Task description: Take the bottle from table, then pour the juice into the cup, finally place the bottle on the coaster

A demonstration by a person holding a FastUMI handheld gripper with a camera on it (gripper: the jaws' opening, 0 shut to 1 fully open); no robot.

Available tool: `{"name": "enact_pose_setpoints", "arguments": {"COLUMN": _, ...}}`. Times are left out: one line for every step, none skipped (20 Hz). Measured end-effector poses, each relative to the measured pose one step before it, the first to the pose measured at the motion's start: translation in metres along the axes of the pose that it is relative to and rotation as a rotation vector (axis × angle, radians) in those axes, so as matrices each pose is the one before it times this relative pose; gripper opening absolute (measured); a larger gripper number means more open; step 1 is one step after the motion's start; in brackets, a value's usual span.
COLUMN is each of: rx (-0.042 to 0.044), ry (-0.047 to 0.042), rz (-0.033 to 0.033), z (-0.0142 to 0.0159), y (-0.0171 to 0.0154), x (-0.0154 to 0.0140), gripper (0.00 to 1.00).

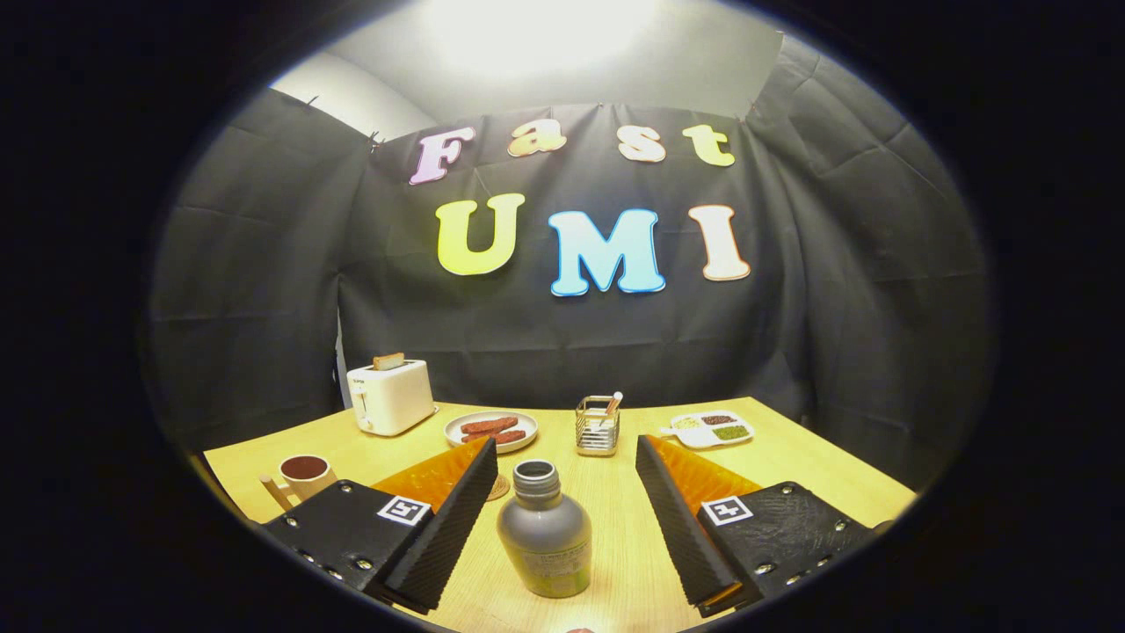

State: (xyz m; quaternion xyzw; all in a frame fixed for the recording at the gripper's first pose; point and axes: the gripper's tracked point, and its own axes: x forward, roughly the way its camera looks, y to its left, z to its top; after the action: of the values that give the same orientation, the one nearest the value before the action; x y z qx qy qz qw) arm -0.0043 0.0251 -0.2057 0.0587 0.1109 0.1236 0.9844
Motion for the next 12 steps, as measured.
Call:
{"name": "enact_pose_setpoints", "arguments": {"rx": 0.01351, "ry": 0.01246, "rz": 0.01367, "z": -0.00745, "y": 0.00184, "x": 0.00222, "gripper": 0.97}}
{"name": "enact_pose_setpoints", "arguments": {"rx": 0.00967, "ry": 0.01461, "rz": 0.00498, "z": -0.00718, "y": 0.00025, "x": 0.00148, "gripper": 0.97}}
{"name": "enact_pose_setpoints", "arguments": {"rx": 0.00327, "ry": 0.01062, "rz": 0.00570, "z": -0.00604, "y": 0.00065, "x": 0.00127, "gripper": 0.97}}
{"name": "enact_pose_setpoints", "arguments": {"rx": -0.00364, "ry": 0.01160, "rz": 0.00332, "z": -0.00623, "y": 0.00105, "x": 0.00134, "gripper": 0.97}}
{"name": "enact_pose_setpoints", "arguments": {"rx": -0.00617, "ry": 0.01259, "rz": 0.00346, "z": -0.00617, "y": 0.00146, "x": 0.00072, "gripper": 0.97}}
{"name": "enact_pose_setpoints", "arguments": {"rx": -0.00997, "ry": 0.01836, "rz": 0.00339, "z": -0.00851, "y": 0.00099, "x": 0.00134, "gripper": 0.97}}
{"name": "enact_pose_setpoints", "arguments": {"rx": -0.00752, "ry": 0.01383, "rz": 0.00185, "z": -0.00612, "y": 0.00020, "x": 0.00163, "gripper": 0.97}}
{"name": "enact_pose_setpoints", "arguments": {"rx": -0.00438, "ry": 0.01299, "rz": -0.00023, "z": -0.00609, "y": -0.00073, "x": 0.00071, "gripper": 0.97}}
{"name": "enact_pose_setpoints", "arguments": {"rx": 0.00105, "ry": 0.01222, "rz": 0.00302, "z": -0.00501, "y": -0.00023, "x": 0.00131, "gripper": 0.97}}
{"name": "enact_pose_setpoints", "arguments": {"rx": 0.00458, "ry": 0.01423, "rz": 0.00301, "z": -0.00741, "y": 0.00061, "x": 0.00211, "gripper": 0.97}}
{"name": "enact_pose_setpoints", "arguments": {"rx": 0.00229, "ry": 0.01556, "rz": 0.00260, "z": -0.00643, "y": 0.00130, "x": 0.00217, "gripper": 0.97}}
{"name": "enact_pose_setpoints", "arguments": {"rx": -0.00335, "ry": 0.01354, "rz": 0.00351, "z": -0.00552, "y": 0.00121, "x": 0.00244, "gripper": 0.97}}
